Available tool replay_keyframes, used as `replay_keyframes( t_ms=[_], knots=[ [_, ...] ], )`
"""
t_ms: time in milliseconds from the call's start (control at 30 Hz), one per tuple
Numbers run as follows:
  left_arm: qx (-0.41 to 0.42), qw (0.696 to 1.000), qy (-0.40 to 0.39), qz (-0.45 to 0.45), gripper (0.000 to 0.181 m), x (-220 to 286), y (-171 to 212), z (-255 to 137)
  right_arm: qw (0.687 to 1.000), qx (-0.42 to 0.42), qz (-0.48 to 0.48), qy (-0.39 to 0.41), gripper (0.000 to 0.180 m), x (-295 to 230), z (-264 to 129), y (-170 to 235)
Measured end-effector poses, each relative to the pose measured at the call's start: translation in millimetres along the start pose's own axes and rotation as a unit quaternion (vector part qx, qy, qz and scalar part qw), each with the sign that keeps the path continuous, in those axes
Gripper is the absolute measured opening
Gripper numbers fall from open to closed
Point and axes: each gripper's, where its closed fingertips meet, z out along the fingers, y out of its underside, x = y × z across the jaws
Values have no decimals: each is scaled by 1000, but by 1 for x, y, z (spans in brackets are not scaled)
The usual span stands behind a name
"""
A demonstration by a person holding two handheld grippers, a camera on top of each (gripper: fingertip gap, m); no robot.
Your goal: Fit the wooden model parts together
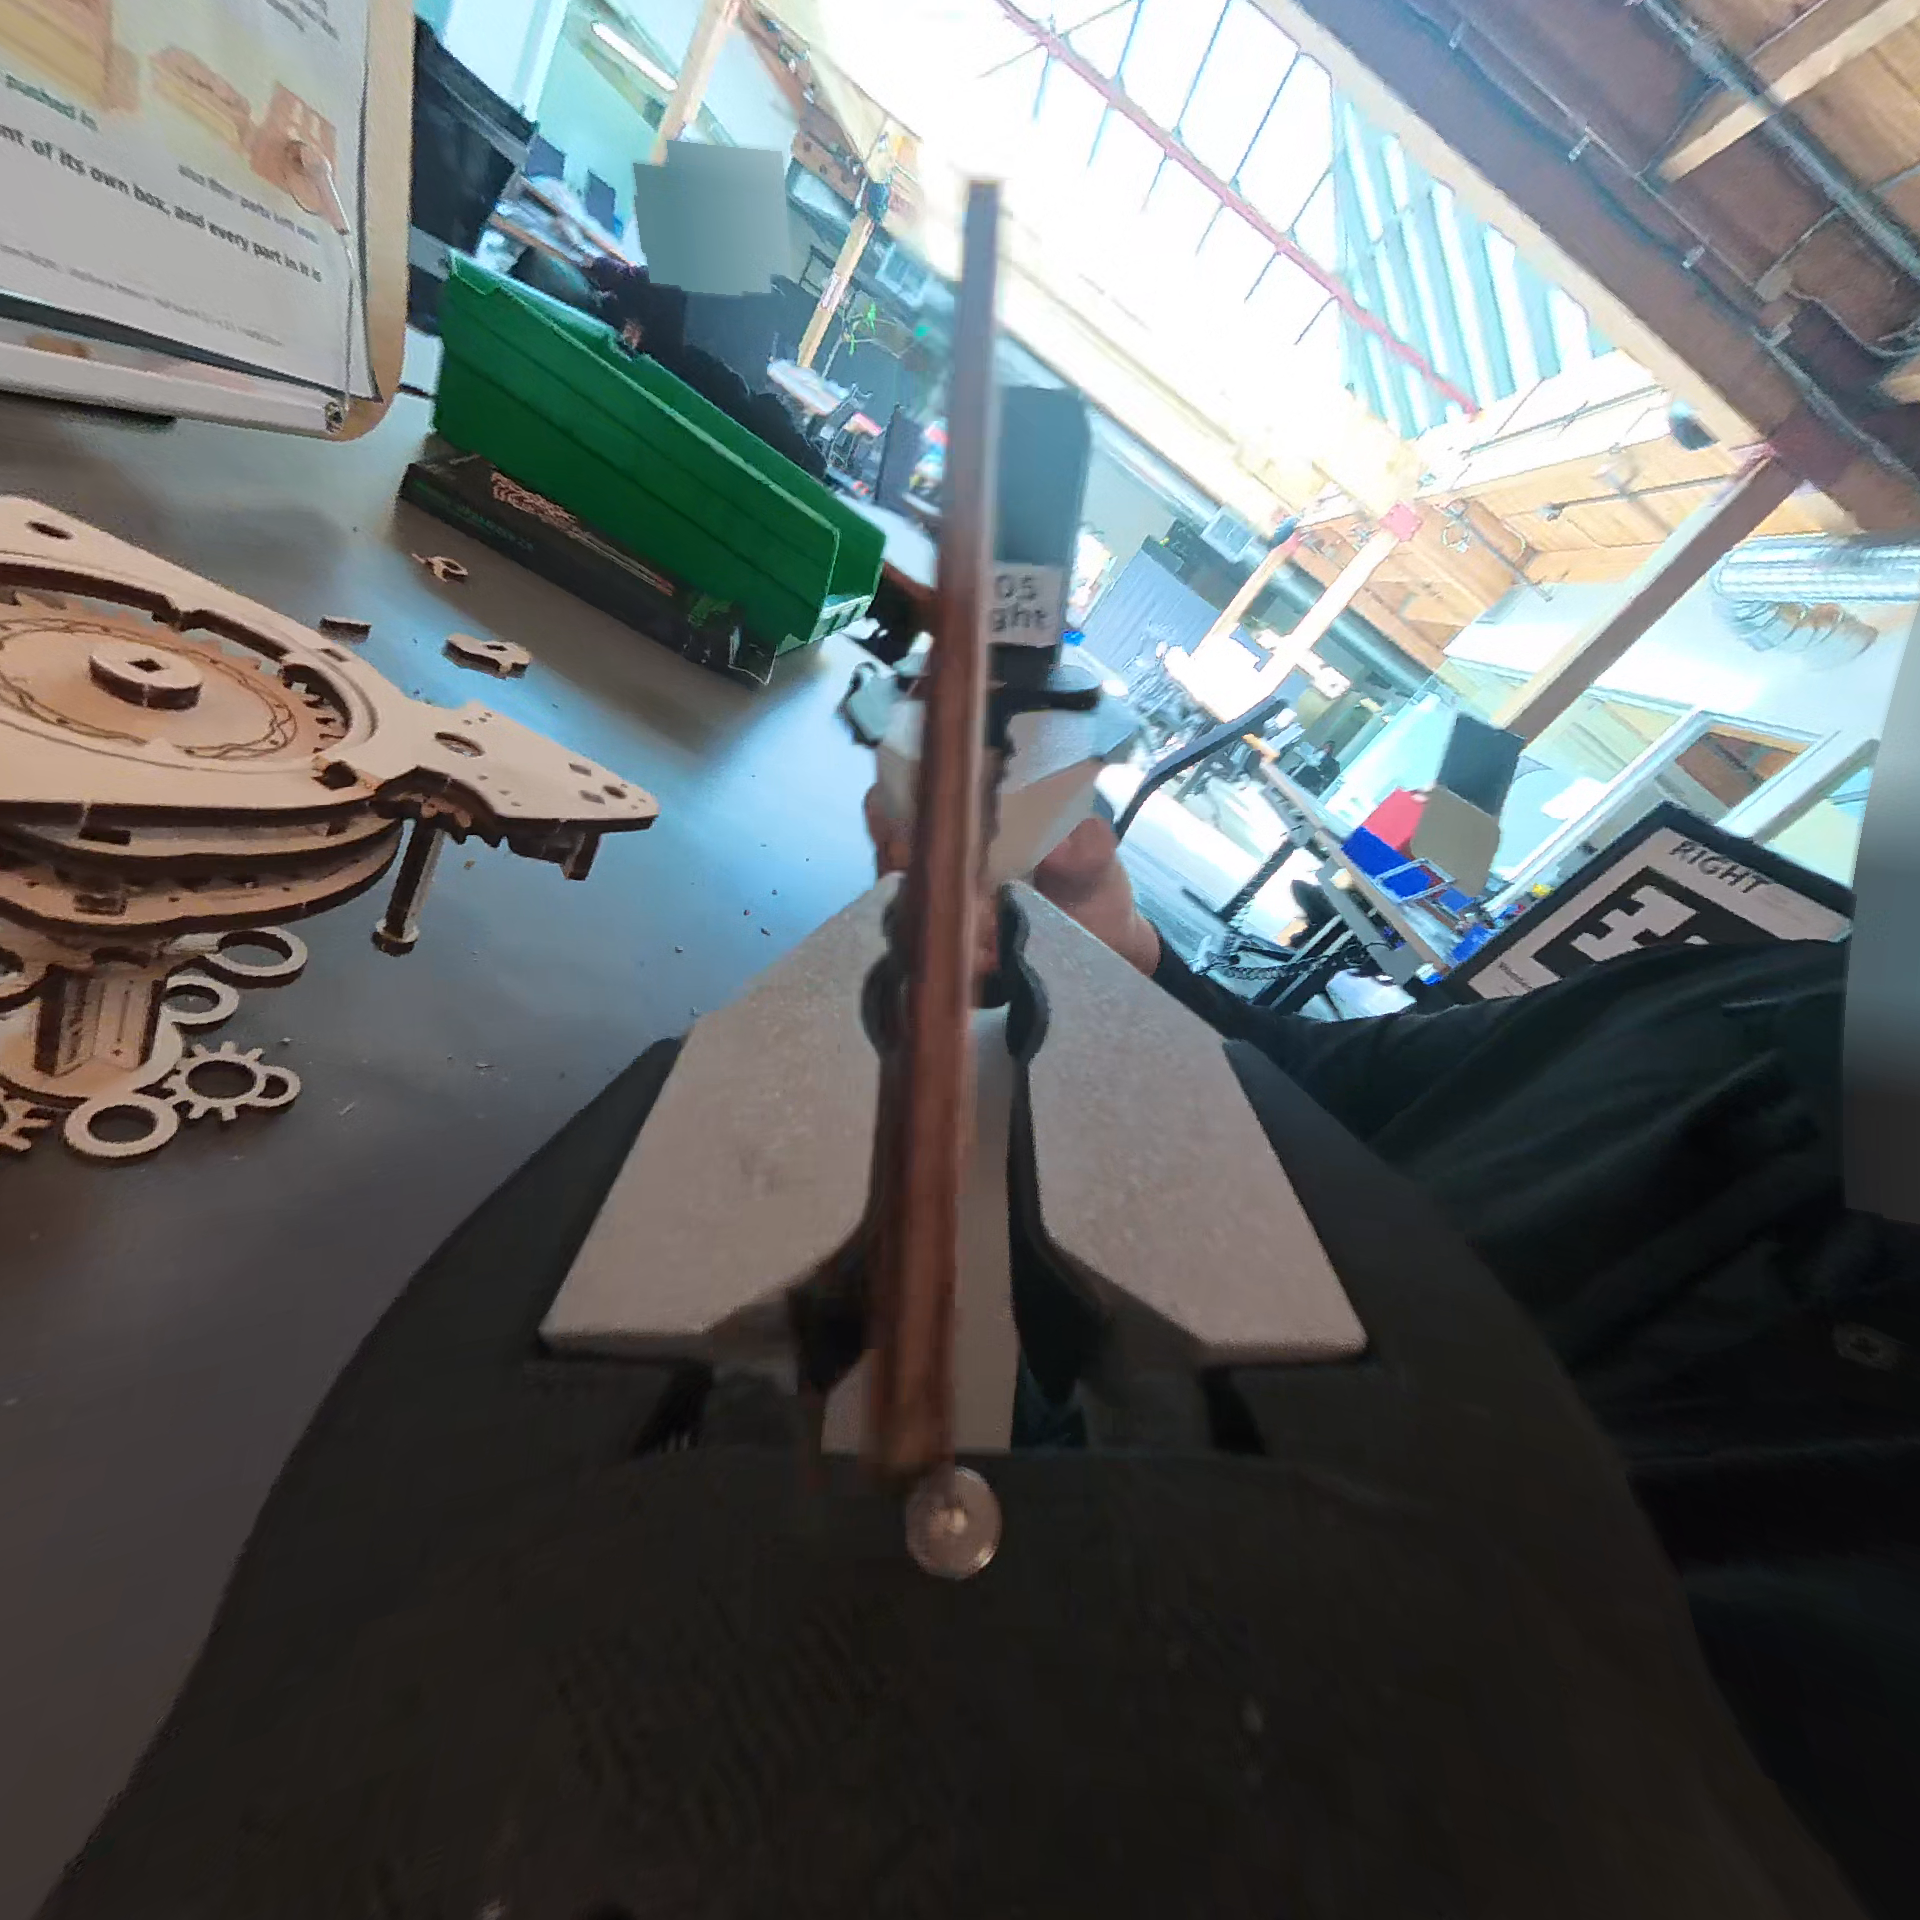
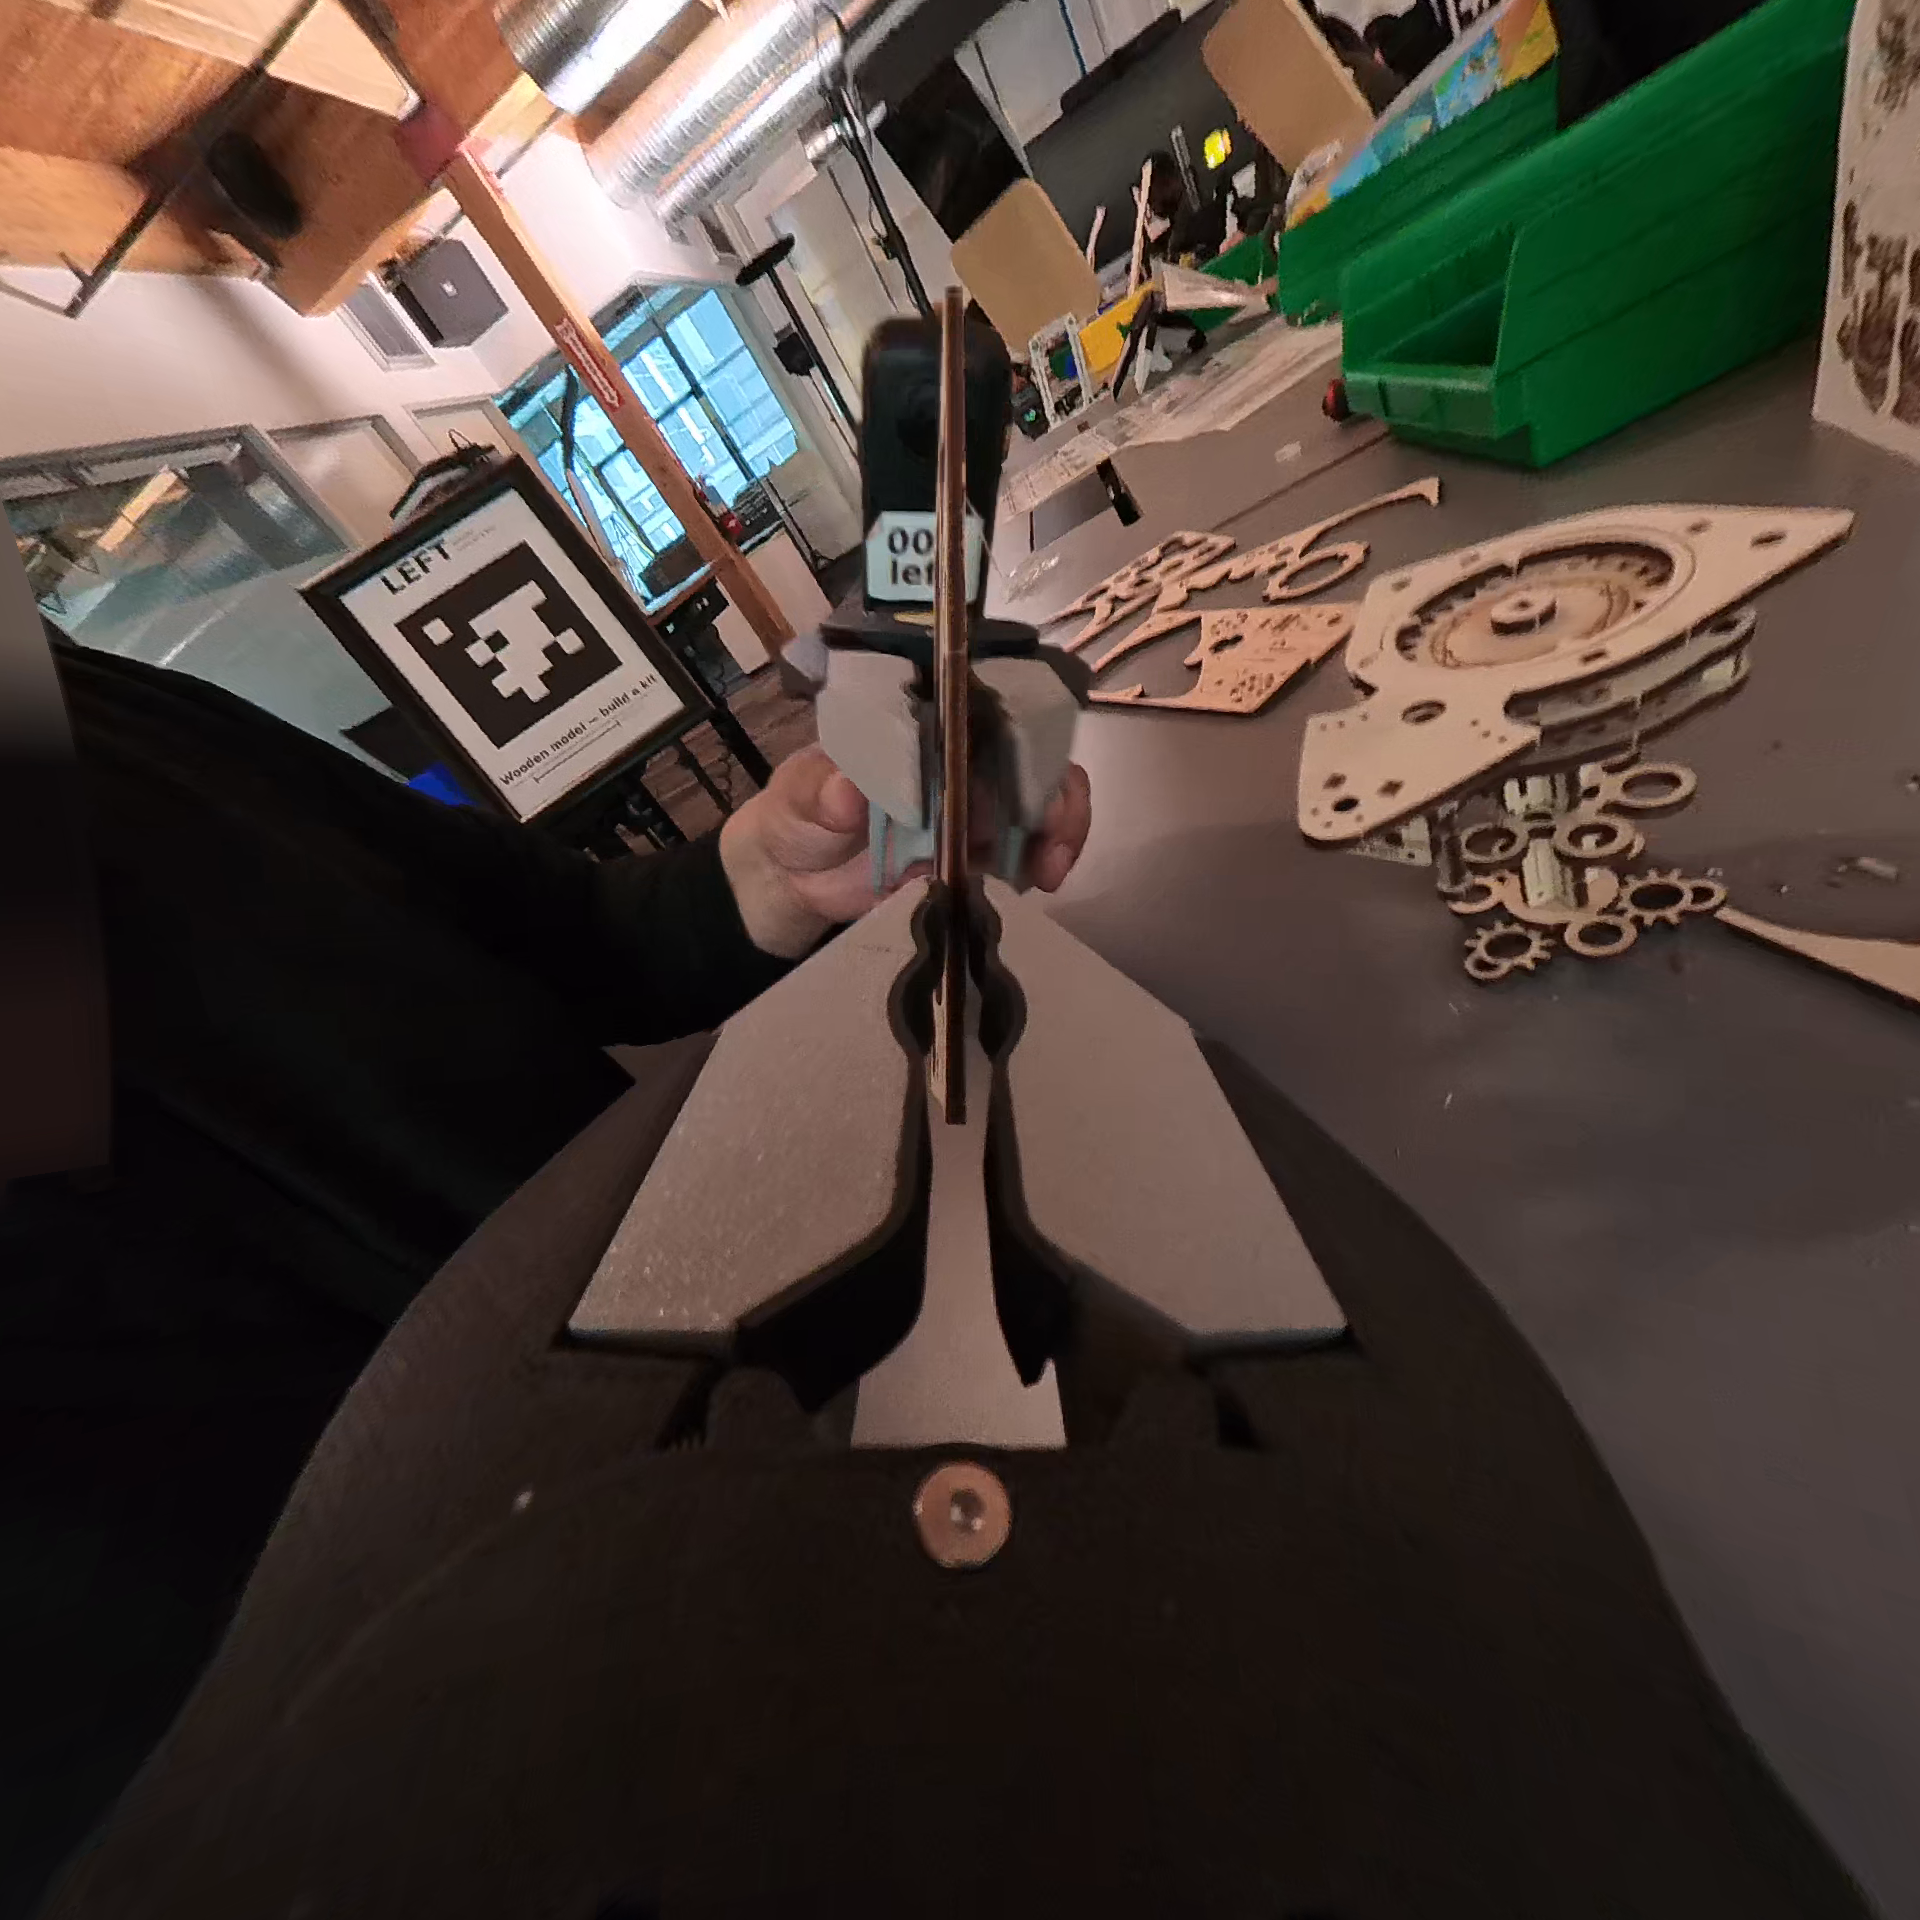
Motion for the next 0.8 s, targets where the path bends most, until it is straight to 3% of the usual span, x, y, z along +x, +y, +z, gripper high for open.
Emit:
replay_keyframes(
  t_ms=[100, 233, 300, 800],
  knots=[
    [-9, 999, -33, 2, 41, -10, 2, -2, 999, 26, -21, -7, 0, -7, -8, -12],
    [-24, 1000, 9, 0, 24, 4, 10, 4, 999, 31, -31, 3, 0, -6, -8, -15],
    [-30, 999, 23, 10, 5, 10, 13, 7, 999, 25, -31, 3, 0, -6, -3, -12],
    [-90, 994, -51, 29, 1, -7, 32, -16, 984, -94, -96, 114, 3, 9, 25, 14]
  ],
)
